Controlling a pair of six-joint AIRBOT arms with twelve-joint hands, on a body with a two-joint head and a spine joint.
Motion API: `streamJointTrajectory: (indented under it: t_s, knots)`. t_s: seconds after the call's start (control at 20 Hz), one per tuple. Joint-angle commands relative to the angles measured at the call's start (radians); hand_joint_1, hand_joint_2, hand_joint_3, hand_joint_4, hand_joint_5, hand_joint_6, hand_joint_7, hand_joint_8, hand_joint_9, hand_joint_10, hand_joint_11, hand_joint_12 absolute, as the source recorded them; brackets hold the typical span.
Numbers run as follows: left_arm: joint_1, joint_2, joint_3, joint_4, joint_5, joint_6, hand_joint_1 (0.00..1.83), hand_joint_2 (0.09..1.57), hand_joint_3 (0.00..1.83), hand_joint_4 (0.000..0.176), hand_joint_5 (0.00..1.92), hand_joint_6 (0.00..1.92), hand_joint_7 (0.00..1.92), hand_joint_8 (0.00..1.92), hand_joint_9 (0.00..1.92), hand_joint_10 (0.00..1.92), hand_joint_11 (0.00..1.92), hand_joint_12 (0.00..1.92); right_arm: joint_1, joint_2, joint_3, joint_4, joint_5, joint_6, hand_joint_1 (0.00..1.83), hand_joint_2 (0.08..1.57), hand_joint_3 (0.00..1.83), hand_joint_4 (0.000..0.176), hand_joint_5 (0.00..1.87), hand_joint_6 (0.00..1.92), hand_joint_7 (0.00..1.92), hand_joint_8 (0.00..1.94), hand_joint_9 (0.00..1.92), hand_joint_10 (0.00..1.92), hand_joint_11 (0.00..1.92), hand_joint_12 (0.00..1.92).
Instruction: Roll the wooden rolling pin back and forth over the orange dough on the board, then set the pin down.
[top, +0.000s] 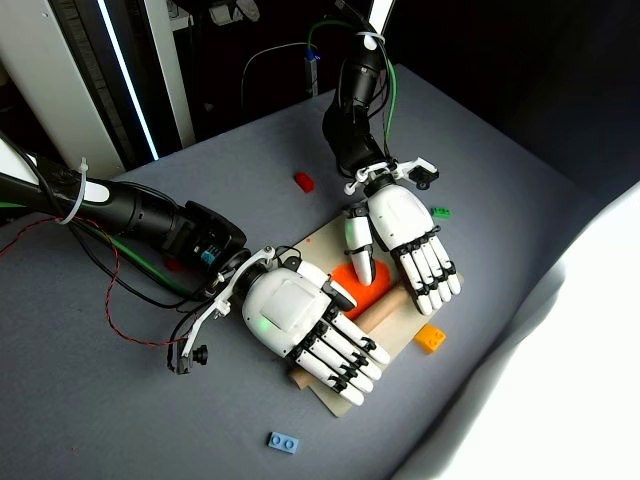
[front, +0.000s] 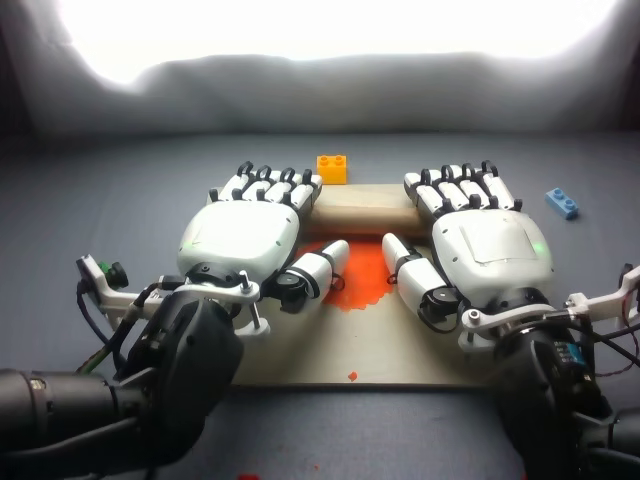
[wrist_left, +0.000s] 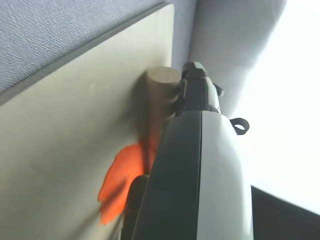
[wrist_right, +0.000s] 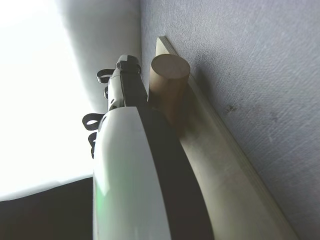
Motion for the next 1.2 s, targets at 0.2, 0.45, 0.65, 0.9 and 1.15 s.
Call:
streamJointTrajectory:
  t_s: [0.2, 0.45, 0.65, 0.9, 1.15]
  knots:
    - [0.035, 0.010, -0.015, 0.063, -0.111, -0.022, 0.00, 1.48, 0.00, 0.000, 0.26, 0.02, 0.30, 0.01, 0.24, 0.02, 0.00, 0.52, -0.014, 0.001, -0.017, -0.028, 0.045, -0.003, 0.00, 1.53, 0.00, 0.000, 0.37, 0.06, 0.42, 0.02, 0.33, 0.06, 0.00, 0.90]
    - [0.052, 0.009, -0.024, 0.083, -0.141, -0.034, 0.00, 1.48, 0.00, 0.000, 0.29, 0.02, 0.34, 0.01, 0.27, 0.02, 0.00, 0.58, -0.027, 0.003, -0.046, -0.027, 0.070, -0.008, 0.00, 1.53, 0.00, 0.000, 0.42, 0.07, 0.48, 0.02, 0.39, 0.09, 0.00, 1.12]
    - [0.065, 0.009, -0.039, 0.093, -0.167, -0.036, 0.00, 1.48, 0.00, 0.000, 0.32, 0.02, 0.36, 0.01, 0.30, 0.02, 0.00, 0.66, -0.033, 0.002, -0.063, -0.026, 0.087, -0.022, 0.00, 1.53, 0.00, 0.000, 0.44, 0.09, 0.52, 0.03, 0.42, 0.11, 0.00, 1.18]
    - [0.092, 0.008, -0.049, 0.104, -0.201, -0.047, 0.00, 1.48, 0.00, 0.000, 0.35, 0.02, 0.37, 0.00, 0.32, 0.01, 0.00, 0.68, -0.042, 0.003, -0.078, -0.026, 0.102, -0.031, 0.00, 1.53, 0.00, 0.000, 0.45, 0.09, 0.53, 0.02, 0.42, 0.11, 0.00, 1.17]
    - [0.106, 0.009, -0.054, 0.121, -0.217, -0.062, 0.00, 1.48, 0.00, 0.000, 0.33, 0.01, 0.37, 0.00, 0.32, 0.01, 0.00, 0.64, -0.046, 0.003, -0.079, -0.026, 0.107, -0.035, 0.00, 1.53, 0.00, 0.000, 0.45, 0.09, 0.54, 0.01, 0.42, 0.12, 0.00, 1.19]
